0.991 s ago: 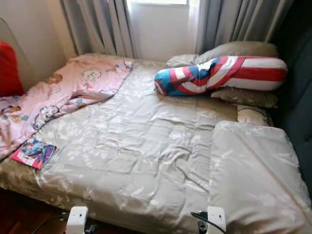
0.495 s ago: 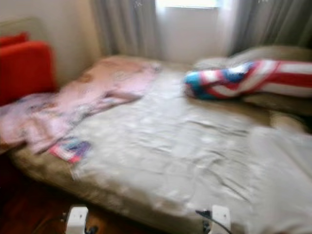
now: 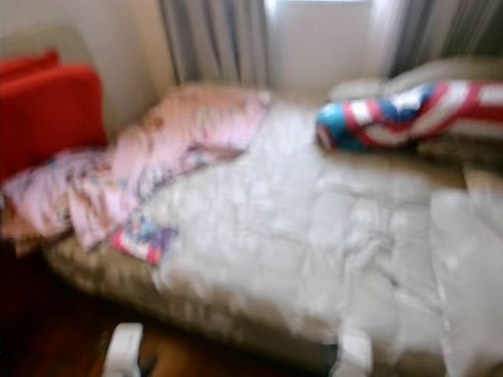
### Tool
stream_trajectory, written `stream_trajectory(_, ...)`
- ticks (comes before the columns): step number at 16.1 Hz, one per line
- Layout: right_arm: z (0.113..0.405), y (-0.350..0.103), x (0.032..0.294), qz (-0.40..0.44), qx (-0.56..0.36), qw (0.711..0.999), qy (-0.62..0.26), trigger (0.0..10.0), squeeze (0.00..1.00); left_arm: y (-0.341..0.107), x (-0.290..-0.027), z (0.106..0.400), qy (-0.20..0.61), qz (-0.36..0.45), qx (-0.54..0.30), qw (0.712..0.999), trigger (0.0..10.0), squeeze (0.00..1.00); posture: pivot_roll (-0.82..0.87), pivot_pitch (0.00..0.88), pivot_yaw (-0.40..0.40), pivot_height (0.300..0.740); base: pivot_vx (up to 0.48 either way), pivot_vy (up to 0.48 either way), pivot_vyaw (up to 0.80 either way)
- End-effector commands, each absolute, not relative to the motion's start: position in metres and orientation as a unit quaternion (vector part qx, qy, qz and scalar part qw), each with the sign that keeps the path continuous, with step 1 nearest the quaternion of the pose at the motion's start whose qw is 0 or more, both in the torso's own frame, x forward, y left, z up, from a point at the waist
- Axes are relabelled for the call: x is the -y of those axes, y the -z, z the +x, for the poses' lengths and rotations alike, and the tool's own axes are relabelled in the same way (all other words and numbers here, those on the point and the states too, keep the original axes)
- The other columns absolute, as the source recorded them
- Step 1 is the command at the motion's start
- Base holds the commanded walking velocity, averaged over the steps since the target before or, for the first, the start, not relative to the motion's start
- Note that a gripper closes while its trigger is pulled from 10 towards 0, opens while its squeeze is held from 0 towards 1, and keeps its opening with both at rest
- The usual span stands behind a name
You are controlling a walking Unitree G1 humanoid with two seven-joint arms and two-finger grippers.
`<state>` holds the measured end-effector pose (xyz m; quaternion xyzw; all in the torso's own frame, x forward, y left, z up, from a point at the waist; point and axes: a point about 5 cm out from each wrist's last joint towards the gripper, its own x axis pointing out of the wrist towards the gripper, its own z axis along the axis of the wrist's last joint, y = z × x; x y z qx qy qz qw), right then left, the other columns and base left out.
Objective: Clean up the room
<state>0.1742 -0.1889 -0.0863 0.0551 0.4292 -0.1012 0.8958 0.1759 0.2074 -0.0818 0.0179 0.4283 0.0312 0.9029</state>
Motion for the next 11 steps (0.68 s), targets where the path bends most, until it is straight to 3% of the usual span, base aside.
stream_trajectory(1,0.1701,0.0874,0.1939,0.055,-0.433,0.893,0.110,10.0,0.00,0.0807,-0.2055,0.1789,-0.028,0.019,-0.425,0.905,10.0,0.00,-0.02,0.000,0.059,0.740,0.000,0.398,0.00)
stream_trajectory(11,0.1646,0.0896,0.1953,0.056,-0.439,0.890,0.109,10.0,0.00,0.0813,-0.2026,0.1784,-0.023,0.018,-0.424,0.905,10.0,0.00,-0.02,0.000,0.061,0.740,0.000,0.398,0.00)
